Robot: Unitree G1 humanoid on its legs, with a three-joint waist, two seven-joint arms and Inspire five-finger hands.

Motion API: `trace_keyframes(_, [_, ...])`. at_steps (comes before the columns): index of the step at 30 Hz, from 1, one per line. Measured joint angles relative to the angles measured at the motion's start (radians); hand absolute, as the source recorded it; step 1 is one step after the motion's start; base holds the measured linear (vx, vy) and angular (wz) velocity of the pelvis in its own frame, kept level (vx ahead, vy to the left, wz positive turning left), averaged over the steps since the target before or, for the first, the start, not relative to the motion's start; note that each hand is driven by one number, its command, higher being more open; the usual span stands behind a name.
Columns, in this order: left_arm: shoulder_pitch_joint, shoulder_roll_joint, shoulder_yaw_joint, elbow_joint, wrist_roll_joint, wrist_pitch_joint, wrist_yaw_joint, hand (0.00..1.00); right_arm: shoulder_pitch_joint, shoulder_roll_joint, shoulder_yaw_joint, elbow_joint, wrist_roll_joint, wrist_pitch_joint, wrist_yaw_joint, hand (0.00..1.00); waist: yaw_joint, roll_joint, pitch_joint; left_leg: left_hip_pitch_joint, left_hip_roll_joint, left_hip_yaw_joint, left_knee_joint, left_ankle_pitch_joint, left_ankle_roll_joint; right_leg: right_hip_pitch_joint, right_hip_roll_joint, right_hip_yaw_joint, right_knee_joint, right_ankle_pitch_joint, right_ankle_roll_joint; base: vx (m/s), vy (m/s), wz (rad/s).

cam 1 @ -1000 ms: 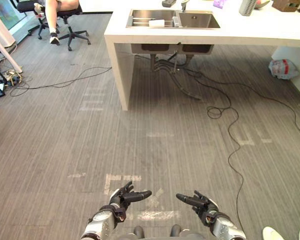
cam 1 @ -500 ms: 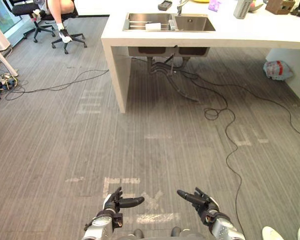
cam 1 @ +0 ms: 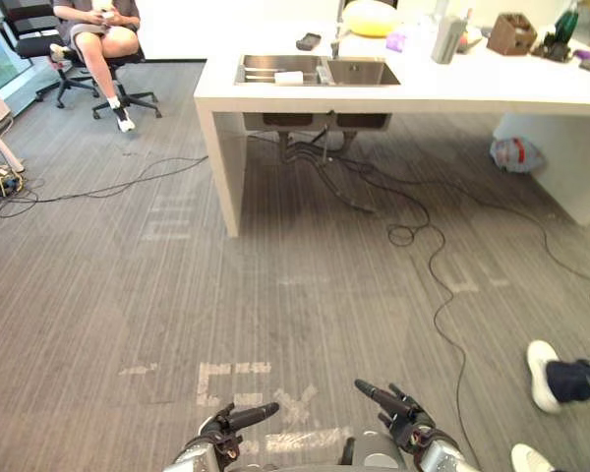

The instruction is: Walk over to the sink, pick up the cup, carry it to the dishwasher, place the cup inside the dishwasher, then close the dishwasher door

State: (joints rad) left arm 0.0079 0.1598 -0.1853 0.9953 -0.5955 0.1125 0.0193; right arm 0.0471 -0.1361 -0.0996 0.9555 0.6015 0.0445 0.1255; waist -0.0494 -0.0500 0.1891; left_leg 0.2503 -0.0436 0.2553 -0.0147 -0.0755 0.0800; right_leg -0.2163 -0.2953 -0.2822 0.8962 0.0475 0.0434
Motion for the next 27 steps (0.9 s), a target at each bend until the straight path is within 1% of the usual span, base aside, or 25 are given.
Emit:
trace_keyframes(1, [-0.003, 0.002, 0.0, 0.002, -0.008, -0.004, 0.001, 1.0, -0.002, 0.0, -0.003, -0.001, 0.003, -0.008, 0.003, 1.0, -0.004, -0.001, 0.008, 0.007, 0.0, -0.012, 0.01, -0.006, 0.003, -0.026, -0.001, 0.016, 0.047, 0.045, -0.004, 0.12, 0.02, 0.68])
trace_keyframes(2, [-0.006, 0.003, 0.0, 0.006, -0.014, -0.01, 0.002, 1.0, -0.007, 0.0, -0.002, 0.0, 0.005, -0.017, 0.003, 1.0, -0.006, 0.006, 0.014, 0.014, 0.011, -0.033, 0.036, -0.018, 0.012, -0.042, 0.007, 0.031, 0.054, -0.025, 0.015, 0.13, 0.029, 0.62])
trace_keyframes(3, [-0.007, 0.003, -0.002, 0.005, -0.011, -0.011, 0.0, 1.0, -0.006, 0.0, 0.011, 0.001, 0.006, -0.024, -0.005, 1.0, -0.006, 0.007, 0.015, 0.014, 0.017, -0.049, 0.05, -0.026, 0.011, -0.044, 0.019, 0.018, -0.045, -0.073, 0.003, 0.13, 0.032, 0.55])
trace_keyframes(4, [-0.008, 0.004, -0.002, 0.004, -0.007, -0.01, -0.002, 1.0, -0.006, 0.0, 0.02, 0.0, 0.006, -0.026, -0.012, 1.0, -0.006, 0.006, 0.016, 0.012, 0.019, -0.056, 0.054, -0.029, 0.01, -0.042, 0.029, 0.011, -0.122, -0.079, -0.001, 0.2, -0.003, 0.33])
trace_keyframes(5, [-0.014, 0.003, -0.002, 0.002, -0.001, -0.01, -0.003, 1.0, -0.014, 0.004, 0.028, -0.001, 0.006, -0.024, -0.027, 1.0, -0.005, 0.01, 0.026, 0.0, 0.024, -0.062, 0.075, -0.042, 0.005, -0.032, 0.067, 0.0, -0.372, -0.071, 0.007, 0.2, -0.033, 0.11])
trace_keyframes(6, [-0.017, 0.004, -0.003, -0.002, 0.0, -0.009, -0.005, 1.0, -0.019, 0.009, 0.028, -0.003, 0.007, -0.015, -0.041, 1.0, -0.004, 0.012, 0.037, -0.011, 0.03, -0.063, 0.097, -0.053, -0.008, -0.022, 0.093, -0.001, -0.542, -0.05, 0.025, 0.25, -0.065, 0.04])
trace_keyframes(7, [-0.02, 0.006, -0.003, -0.008, 0.0, -0.009, -0.008, 1.0, -0.021, 0.013, 0.028, -0.004, 0.007, -0.012, -0.049, 1.0, -0.005, 0.011, 0.048, -0.015, 0.031, -0.062, 0.113, -0.064, -0.012, -0.013, 0.104, -0.003, -0.642, -0.034, 0.038, 0.17, -0.06, 0.0])
trace_keyframes(8, [-0.026, 0.011, -0.003, -0.013, -0.003, -0.009, -0.023, 1.0, -0.021, 0.015, 0.028, -0.004, 0.008, -0.003, -0.056, 1.0, -0.004, 0.003, 0.068, -0.014, 0.029, -0.061, 0.147, -0.093, -0.021, 0.001, 0.107, -0.014, -0.764, -0.022, 0.056, 0.24, -0.137, 0.0])
trace_keyframes(10, [-0.028, 0.012, -0.003, -0.018, -0.007, -0.007, -0.036, 1.0, -0.008, 0.013, 0.021, -0.003, 0.008, 0.013, -0.059, 1.0, -0.007, 0.009, 0.09, -0.003, 0.035, -0.063, 0.21, -0.162, -0.035, 0.006, 0.096, -0.037, -0.768, -0.022, 0.056, 0.24, -0.192, -0.01])
trace_keyframes(11, [-0.028, 0.016, -0.003, -0.019, -0.007, -0.001, -0.049, 1.0, 0.001, 0.011, 0.017, 0.0, 0.008, 0.027, -0.056, 1.0, -0.006, 0.009, 0.091, 0.004, 0.042, -0.067, 0.248, -0.214, -0.047, 0.013, 0.096, -0.028, -0.751, -0.024, 0.053, 0.25, -0.198, 0.01])
trace_keyframes(12, [-0.028, 0.019, -0.003, -0.019, -0.006, 0.003, -0.057, 1.0, 0.006, 0.012, 0.016, 0.005, 0.008, 0.036, -0.053, 1.0, -0.006, 0.014, 0.091, 0.004, 0.053, -0.073, 0.278, -0.25, -0.062, 0.022, 0.101, -0.009, -0.736, -0.029, 0.044, 0.35, -0.273, 0.04])
trace_keyframes(13, [-0.032, 0.02, -0.004, -0.019, -0.002, 0.003, -0.071, 1.0, 0.002, 0.007, 0.004, 0.013, 0.011, 0.043, -0.045, 1.0, -0.006, 0.026, 0.093, 0.005, 0.09, -0.08, 0.315, -0.295, -0.088, 0.019, 0.134, 0.006, -0.701, 0.006, 0.003, 0.39, -0.284, 0.2])
trace_keyframes(15, [-0.026, 0.016, -0.027, -0.01, -0.002, 0.002, -0.105, 1.0, 0.013, 0.001, -0.033, 0.012, 0.031, 0.041, -0.04, 1.0, -0.028, 0.075, 0.072, 0.01, 0.161, -0.113, 0.326, -0.334, -0.119, -0.003, 0.192, 0.003, -0.618, 0.006, -0.016, 0.56, -0.34, 0.46])
trace_keyframes(16, [-0.022, 0.004, -0.041, -0.002, -0.003, -0.006, -0.128, 1.0, 0.023, 0.0, -0.052, 0.012, 0.032, 0.039, -0.038, 1.0, -0.025, 0.089, 0.056, -0.001, 0.177, -0.134, 0.382, -0.317, -0.13, -0.016, 0.208, -0.009, -0.562, -0.032, -0.088, 0.53, -0.299, 0.39])
trace_keyframes(17, [-0.024, -0.005, -0.04, 0.001, -0.005, -0.017, -0.137, 1.0, 0.027, -0.01, -0.053, 0.013, 0.031, 0.039, -0.038, 1.0, -0.02, 0.089, 0.056, -0.029, 0.186, -0.137, 0.454, -0.3, -0.134, -0.019, 0.207, -0.012, -0.53, -0.056, -0.124, 0.55, -0.323, 0.21])
trace_keyframes(18, [-0.022, -0.019, -0.039, 0.0, -0.014, -0.041, -0.155, 1.0, 0.024, -0.023, -0.05, 0.01, 0.026, 0.039, -0.032, 1.0, -0.018, 0.1, 0.047, -0.106, 0.213, -0.147, 0.632, -0.239, -0.16, -0.014, 0.21, -0.021, -0.484, -0.113, -0.128, 0.43, -0.268, 0.08])
trace_keyframes(19, [-0.018, -0.031, -0.038, -0.002, -0.016, -0.074, -0.162, 1.0, 0.032, -0.031, -0.045, 0.008, 0.012, 0.039, -0.022, 1.0, -0.018, 0.115, 0.04, -0.189, 0.244, -0.171, 0.82, -0.119, -0.226, 0.018, 0.226, -0.025, -0.465, -0.171, -0.139, 0.54, -0.287, 0.06])
trace_keyframes(20, [-0.014, -0.037, -0.037, -0.006, -0.016, -0.095, -0.163, 1.0, 0.036, -0.037, -0.037, 0.009, -0.006, 0.039, -0.018, 1.0, -0.016, 0.126, 0.037, -0.232, 0.27, -0.178, 0.915, -0.044, -0.232, 0.045, 0.243, -0.026, -0.476, -0.193, -0.153, 0.55, -0.206, -0.01])
trace_keyframes(21, [-0.009, -0.051, -0.033, -0.016, -0.016, -0.13, -0.163, 1.0, 0.036, -0.049, -0.016, 0.009, -0.017, 0.041, -0.013, 1.0, -0.012, 0.151, 0.037, -0.323, 0.305, -0.187, 1.112, -0.036, -0.217, 0.113, 0.281, -0.03, -0.513, -0.215, -0.169, 0.68, -0.196, -0.09])
trace_keyframes(22, [-0.007, -0.057, -0.029, -0.044, -0.015, -0.154, -0.161, 1.0, 0.035, -0.056, -0.009, 0.01, -0.018, 0.043, -0.012, 1.0, -0.008, 0.156, 0.045, -0.399, 0.297, -0.18, 1.227, -0.066, -0.189, 0.189, 0.299, -0.027, -0.55, -0.237, -0.176, 0.56, -0.126, -0.09])
trace_keyframes(23, [-0.005, -0.057, -0.029, -0.06, -0.014, -0.163, -0.159, 1.0, 0.036, -0.055, -0.009, 0.01, -0.017, 0.043, -0.011, 1.0, -0.003, 0.151, 0.048, -0.433, 0.28, -0.17, 1.237, -0.076, -0.178, 0.223, 0.299, -0.026, -0.566, -0.242, -0.185, 0.53, -0.111, -0.17])
trace_keyframes(24, [0.0, -0.06, -0.029, -0.096, -0.013, -0.181, -0.149, 1.0, 0.033, -0.057, -0.007, 0.009, -0.014, 0.043, -0.009, 1.0, 0.012, 0.139, 0.052, -0.491, 0.245, -0.135, 1.18, -0.094, -0.174, 0.272, 0.297, -0.013, -0.601, -0.252, -0.187, 0.38, -0.088, -0.29])
trace_keyframes(25, [0.006, -0.061, -0.029, -0.119, -0.013, -0.197, -0.146, 1.0, 0.026, -0.059, -0.003, 0.008, -0.014, 0.043, -0.008, 1.0, 0.022, 0.133, 0.051, -0.519, 0.229, -0.103, 1.107, -0.102, -0.171, 0.288, 0.295, 0.001, -0.616, -0.246, -0.176, 0.48, -0.092, -0.58])
trace_keyframes(26, [0.01, -0.063, -0.027, -0.158, -0.012, -0.219, -0.137, 1.0, 0.005, -0.061, 0.0, 0.007, -0.013, 0.043, -0.007, 1.0, 0.036, 0.126, 0.057, -0.562, 0.207, -0.051, 0.94, -0.105, -0.167, 0.312, 0.294, 0.029, -0.644, -0.244, -0.169, 0.51, -0.061, -0.74])
trace_keyframes(27, [0.011, -0.066, -0.017, -0.188, -0.011, -0.245, -0.126, 1.0, -0.019, -0.058, 0.0, 0.006, -0.012, 0.044, -0.008, 1.0, 0.041, 0.111, 0.067, -0.583, 0.172, -0.024, 0.716, -0.095, -0.165, 0.336, 0.288, 0.057, -0.67, -0.243, -0.161, 0.52, -0.04, -0.72])
